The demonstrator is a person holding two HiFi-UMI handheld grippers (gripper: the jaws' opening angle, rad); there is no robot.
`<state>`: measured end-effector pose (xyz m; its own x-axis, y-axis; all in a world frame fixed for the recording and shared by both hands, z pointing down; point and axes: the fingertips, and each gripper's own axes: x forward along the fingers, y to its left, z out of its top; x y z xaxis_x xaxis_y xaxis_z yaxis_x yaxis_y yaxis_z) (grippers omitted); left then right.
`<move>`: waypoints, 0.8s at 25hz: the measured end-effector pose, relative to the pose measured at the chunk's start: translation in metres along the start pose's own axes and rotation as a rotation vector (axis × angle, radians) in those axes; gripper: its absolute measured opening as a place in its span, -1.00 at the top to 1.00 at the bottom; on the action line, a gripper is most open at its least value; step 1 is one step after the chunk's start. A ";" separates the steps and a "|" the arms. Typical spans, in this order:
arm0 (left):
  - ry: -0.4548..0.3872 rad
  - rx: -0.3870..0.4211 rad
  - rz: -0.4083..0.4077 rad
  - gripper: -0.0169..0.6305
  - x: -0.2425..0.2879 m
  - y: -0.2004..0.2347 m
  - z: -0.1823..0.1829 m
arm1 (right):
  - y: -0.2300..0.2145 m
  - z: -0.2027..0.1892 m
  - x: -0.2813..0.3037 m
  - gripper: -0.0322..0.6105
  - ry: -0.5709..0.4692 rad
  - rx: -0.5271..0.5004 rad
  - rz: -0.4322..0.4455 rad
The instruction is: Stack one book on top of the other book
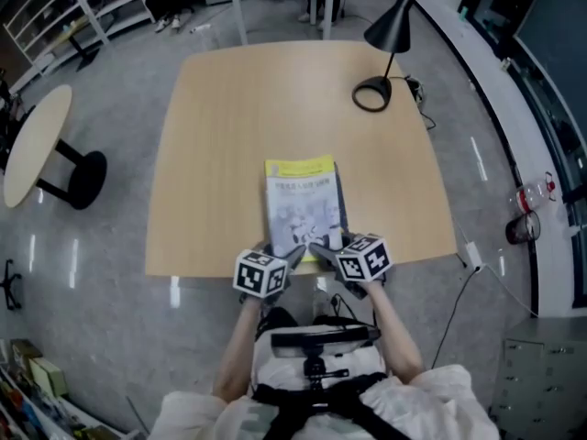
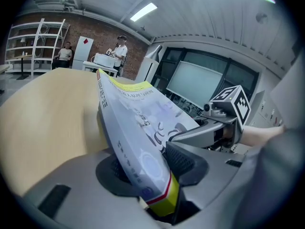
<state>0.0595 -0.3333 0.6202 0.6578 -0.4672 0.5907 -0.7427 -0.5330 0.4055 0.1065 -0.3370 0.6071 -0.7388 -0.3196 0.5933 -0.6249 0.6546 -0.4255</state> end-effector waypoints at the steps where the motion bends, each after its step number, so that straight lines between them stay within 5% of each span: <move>1: 0.007 -0.002 0.003 0.38 0.008 -0.005 0.002 | -0.008 -0.002 -0.005 0.42 0.001 0.004 -0.002; 20: 0.066 -0.059 0.020 0.38 0.031 -0.001 -0.001 | -0.035 -0.012 -0.001 0.30 -0.013 0.048 -0.085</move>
<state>0.0805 -0.3465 0.6382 0.6344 -0.4285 0.6433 -0.7630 -0.4804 0.4324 0.1322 -0.3513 0.6299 -0.6859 -0.3814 0.6197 -0.6964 0.5911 -0.4070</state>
